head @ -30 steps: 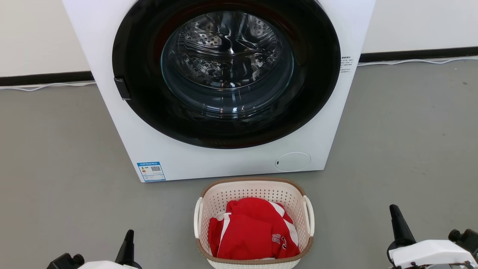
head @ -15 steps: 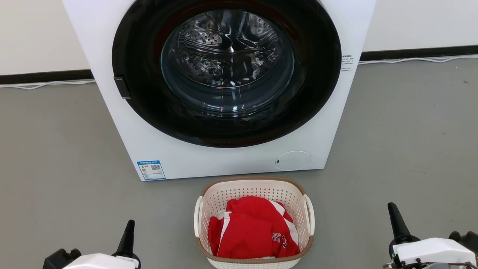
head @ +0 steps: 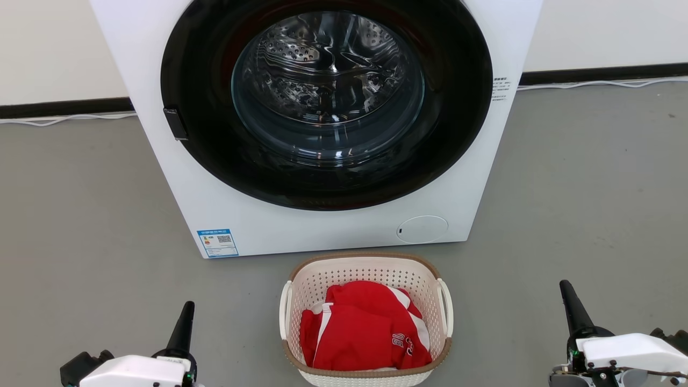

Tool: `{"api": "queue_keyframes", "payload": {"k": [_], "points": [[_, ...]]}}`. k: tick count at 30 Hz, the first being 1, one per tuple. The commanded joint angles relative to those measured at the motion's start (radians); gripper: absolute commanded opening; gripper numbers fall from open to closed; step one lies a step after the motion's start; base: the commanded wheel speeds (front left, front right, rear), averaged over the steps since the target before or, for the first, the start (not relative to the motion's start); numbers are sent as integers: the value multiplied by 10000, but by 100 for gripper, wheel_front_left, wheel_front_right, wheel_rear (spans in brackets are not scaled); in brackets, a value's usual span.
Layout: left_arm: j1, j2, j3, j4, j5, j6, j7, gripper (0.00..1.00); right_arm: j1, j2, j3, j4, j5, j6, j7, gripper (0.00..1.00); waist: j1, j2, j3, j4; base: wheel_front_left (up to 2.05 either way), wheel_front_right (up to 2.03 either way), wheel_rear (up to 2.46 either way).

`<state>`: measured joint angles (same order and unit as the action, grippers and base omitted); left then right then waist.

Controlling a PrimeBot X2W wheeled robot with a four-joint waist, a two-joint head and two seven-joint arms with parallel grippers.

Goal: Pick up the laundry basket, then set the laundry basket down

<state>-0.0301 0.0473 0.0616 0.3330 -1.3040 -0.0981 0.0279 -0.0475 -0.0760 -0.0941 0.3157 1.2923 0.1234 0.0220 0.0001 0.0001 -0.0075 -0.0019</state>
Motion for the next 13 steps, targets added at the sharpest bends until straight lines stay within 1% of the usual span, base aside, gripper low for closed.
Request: {"api": "queue_keyframes", "payload": {"k": [1,13], "points": [[-537,82,288,-355,-365,-115,108,0,-454,-30,103,-350,390,59,185,0,0,-1,8,2,0,0,0],[-643,59,391,-580,-1524,-207,432,0,-519,95,-28,-506,1590,65,501,0,0,-1,50,9,0,0,0]]}}
